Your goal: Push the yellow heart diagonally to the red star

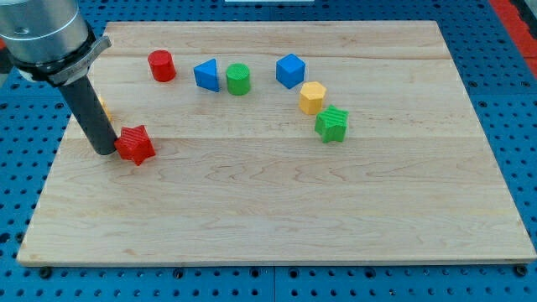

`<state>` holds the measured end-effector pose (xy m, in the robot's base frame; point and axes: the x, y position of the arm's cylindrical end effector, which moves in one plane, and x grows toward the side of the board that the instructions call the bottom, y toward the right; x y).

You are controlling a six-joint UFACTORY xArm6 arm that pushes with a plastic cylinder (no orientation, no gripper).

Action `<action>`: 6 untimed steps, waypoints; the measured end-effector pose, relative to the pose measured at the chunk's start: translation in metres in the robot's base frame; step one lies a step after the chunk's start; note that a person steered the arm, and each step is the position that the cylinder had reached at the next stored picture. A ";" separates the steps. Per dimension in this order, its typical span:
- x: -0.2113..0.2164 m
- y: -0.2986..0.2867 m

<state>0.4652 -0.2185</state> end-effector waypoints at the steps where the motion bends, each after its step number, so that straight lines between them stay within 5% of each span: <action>1: -0.047 0.003; 2: -0.035 0.036; 3: 0.026 0.016; 5: 0.004 0.035; 6: 0.053 0.049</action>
<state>0.5183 -0.1694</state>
